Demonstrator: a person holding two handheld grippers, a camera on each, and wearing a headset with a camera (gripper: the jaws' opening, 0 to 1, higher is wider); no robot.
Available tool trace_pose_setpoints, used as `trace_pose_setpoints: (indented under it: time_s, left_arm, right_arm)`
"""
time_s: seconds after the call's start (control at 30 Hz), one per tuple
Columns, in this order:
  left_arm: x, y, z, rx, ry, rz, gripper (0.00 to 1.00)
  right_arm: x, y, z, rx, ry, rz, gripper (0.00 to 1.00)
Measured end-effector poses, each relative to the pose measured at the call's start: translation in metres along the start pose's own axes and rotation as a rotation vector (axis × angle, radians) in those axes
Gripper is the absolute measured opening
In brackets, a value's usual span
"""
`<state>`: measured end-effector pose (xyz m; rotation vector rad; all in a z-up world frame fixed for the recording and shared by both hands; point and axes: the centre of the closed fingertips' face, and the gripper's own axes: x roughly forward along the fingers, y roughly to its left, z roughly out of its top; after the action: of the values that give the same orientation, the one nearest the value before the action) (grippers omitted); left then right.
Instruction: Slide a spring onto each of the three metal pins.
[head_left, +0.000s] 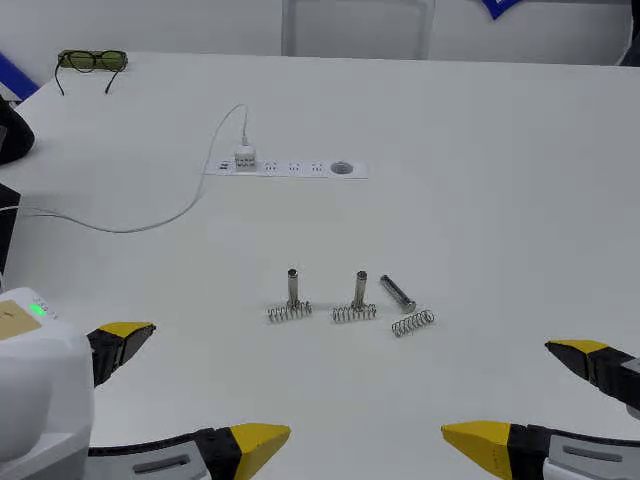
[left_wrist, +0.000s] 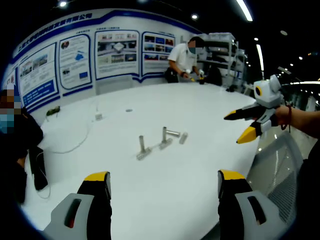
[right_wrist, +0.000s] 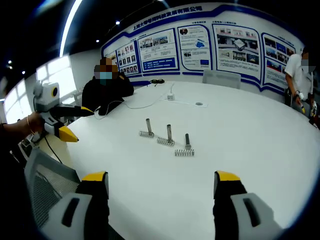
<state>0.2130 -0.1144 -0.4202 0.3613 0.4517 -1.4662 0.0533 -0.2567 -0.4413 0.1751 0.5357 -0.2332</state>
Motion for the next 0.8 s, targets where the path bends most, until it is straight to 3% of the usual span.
trace_pose_setpoints:
  time_s: [0.23,0.53,0.8]
  left_arm:
    - [0.0,0.001,0.001,-0.001,-0.006,0.003,0.9]
    - [0.0,0.002,0.002,-0.003,-0.011,0.0,0.9]
    - [0.003,0.001,0.002,-0.01,-0.018,-0.007,0.91]
  right_arm:
    - [0.0,0.0,0.001,0.009,-0.006,0.001,0.86]
    - [0.003,-0.006,0.003,0.056,-0.009,-0.01,0.75]
    - [0.01,-0.012,0.01,0.025,0.003,-0.021,0.73]
